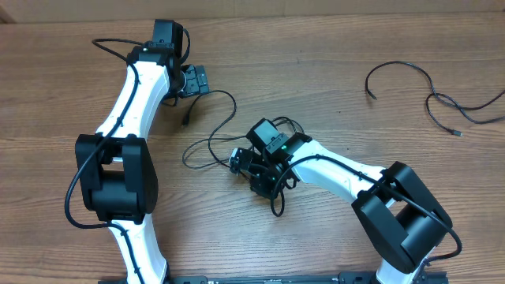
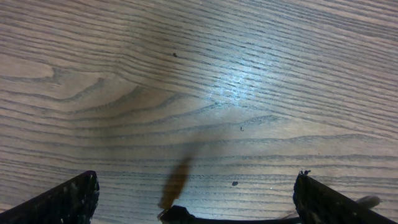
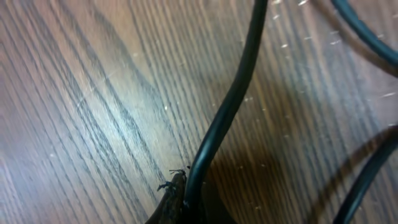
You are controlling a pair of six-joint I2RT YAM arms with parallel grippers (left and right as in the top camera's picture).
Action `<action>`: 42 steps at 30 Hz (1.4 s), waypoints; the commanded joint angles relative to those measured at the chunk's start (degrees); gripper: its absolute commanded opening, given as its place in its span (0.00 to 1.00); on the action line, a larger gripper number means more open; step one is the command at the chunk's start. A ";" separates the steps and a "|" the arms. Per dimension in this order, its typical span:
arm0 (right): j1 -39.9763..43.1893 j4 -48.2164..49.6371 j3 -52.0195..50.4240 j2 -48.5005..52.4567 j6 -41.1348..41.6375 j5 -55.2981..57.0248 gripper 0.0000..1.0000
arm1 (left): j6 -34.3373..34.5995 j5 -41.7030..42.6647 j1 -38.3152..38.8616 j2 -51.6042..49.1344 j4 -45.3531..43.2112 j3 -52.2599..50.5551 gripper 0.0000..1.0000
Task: Untangle cables
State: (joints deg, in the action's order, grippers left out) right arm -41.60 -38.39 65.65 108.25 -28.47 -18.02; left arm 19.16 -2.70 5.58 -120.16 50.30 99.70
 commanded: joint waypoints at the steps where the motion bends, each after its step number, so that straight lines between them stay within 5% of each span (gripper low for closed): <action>1: 0.22 -0.31 4.46 -0.87 4.96 -2.51 0.04 | -0.07 -0.87 0.04 -0.96 -0.02 0.09 1.00; 7: 0.22 -4.28 12.13 -0.90 5.75 -12.41 0.04 | -0.07 -0.87 0.04 -0.96 -0.02 0.09 1.00; 22: 0.22 -20.41 35.76 -0.87 9.22 -13.16 0.04 | -0.07 -0.87 0.07 -0.96 -0.02 0.09 1.00; 36: 0.22 -22.60 37.22 -0.90 9.20 -5.11 0.04 | -0.07 -0.87 0.07 -0.96 -0.02 0.09 1.00; 40: 0.22 -22.60 37.22 -0.87 9.16 -2.19 0.12 | -0.07 -0.87 0.07 -0.94 -0.02 0.09 0.99; 42: 0.22 -22.60 37.22 -0.87 9.18 -0.39 0.24 | -0.07 -0.87 0.07 -0.96 -0.02 0.09 1.00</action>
State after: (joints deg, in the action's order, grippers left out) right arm -41.60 -61.12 101.30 108.25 -19.25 -21.93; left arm 19.16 -2.85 5.58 -120.16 50.30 99.70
